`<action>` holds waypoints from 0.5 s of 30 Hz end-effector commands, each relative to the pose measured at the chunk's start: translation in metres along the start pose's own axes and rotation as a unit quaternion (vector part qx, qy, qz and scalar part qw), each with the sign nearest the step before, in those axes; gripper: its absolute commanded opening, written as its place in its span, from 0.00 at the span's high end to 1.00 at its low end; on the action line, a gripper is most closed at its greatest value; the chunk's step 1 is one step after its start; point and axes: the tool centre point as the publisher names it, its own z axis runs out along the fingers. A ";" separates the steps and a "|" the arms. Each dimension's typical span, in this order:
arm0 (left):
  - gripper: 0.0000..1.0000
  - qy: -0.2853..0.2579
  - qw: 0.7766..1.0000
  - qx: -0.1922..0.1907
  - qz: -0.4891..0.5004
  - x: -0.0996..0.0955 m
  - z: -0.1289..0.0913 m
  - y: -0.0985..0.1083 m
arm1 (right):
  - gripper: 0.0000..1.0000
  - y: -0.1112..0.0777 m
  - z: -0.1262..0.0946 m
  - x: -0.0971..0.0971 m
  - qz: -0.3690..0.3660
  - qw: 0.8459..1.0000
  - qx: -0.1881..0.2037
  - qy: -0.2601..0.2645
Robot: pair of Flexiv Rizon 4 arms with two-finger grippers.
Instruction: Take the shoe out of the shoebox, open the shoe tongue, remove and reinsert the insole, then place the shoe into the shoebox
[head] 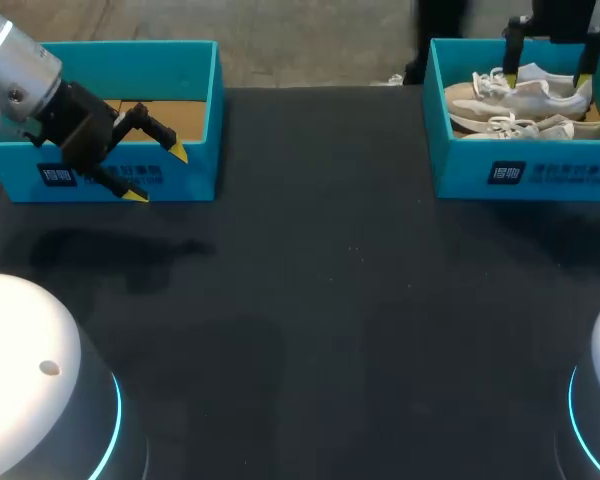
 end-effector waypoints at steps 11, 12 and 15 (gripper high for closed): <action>0.00 0.085 0.991 -0.067 -0.073 -0.008 -0.053 -0.017 | 0.00 -0.024 0.001 0.003 0.006 1.000 0.000 0.002; 0.00 0.090 0.989 -0.071 -0.092 -0.008 -0.056 -0.018 | 0.00 -0.024 0.001 0.003 0.006 1.000 0.000 0.002; 0.00 0.103 0.980 -0.098 -0.138 -0.009 -0.069 -0.020 | 0.00 -0.024 0.001 0.003 0.006 1.000 0.000 0.002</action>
